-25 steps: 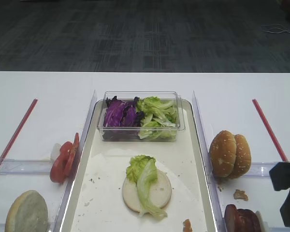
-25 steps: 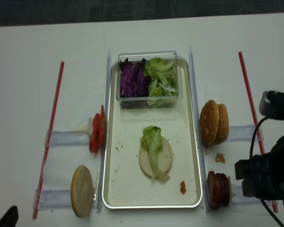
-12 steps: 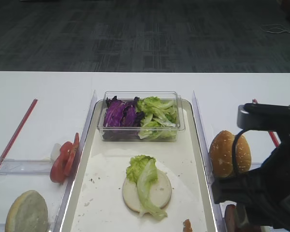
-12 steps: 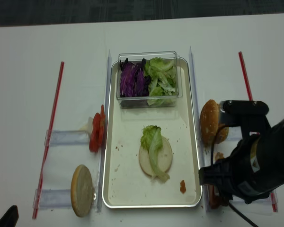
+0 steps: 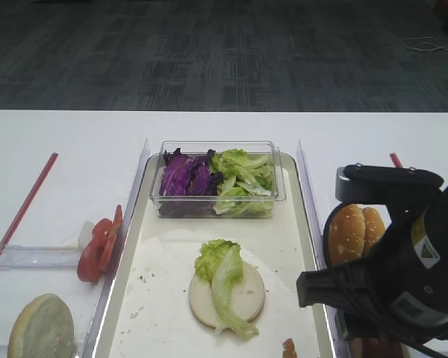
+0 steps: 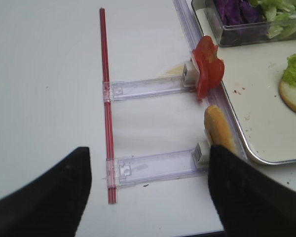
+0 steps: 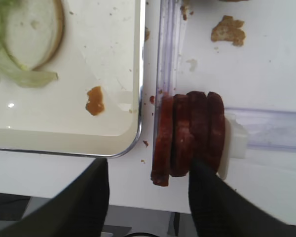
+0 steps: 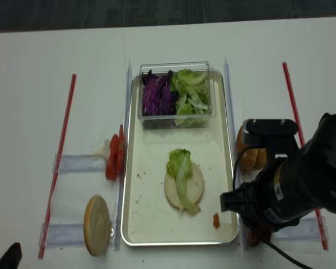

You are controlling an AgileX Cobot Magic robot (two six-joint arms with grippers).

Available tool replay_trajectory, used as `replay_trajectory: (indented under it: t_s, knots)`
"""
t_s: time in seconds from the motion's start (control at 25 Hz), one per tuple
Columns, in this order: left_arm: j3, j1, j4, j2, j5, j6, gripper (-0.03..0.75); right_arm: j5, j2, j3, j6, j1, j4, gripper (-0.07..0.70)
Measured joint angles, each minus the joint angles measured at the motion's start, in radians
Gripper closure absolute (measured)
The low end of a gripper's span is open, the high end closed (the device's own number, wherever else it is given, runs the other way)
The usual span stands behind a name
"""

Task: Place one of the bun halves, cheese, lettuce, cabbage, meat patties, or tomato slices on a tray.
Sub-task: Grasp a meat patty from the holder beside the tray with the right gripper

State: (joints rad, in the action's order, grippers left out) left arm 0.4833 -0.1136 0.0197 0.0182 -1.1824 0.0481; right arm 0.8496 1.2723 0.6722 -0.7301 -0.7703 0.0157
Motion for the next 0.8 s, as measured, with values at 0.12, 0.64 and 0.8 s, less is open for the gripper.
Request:
replay_trajectory:
  t_s: [0.12,0.64,0.8]
  knots:
    - [0.0,0.0,0.0,0.0,0.0,0.0,0.242,-0.007,0.02,0.0,-0.002,0.0,0.0,0.239]
    - [0.0,0.0,0.0,0.0,0.0,0.0,0.242,-0.064,0.08,0.004,-0.004,0.0,0.002,0.239]
    - [0.0,0.0,0.0,0.0,0.0,0.0,0.242,-0.069,0.08,0.004,-0.007,0.0,0.002,0.24]
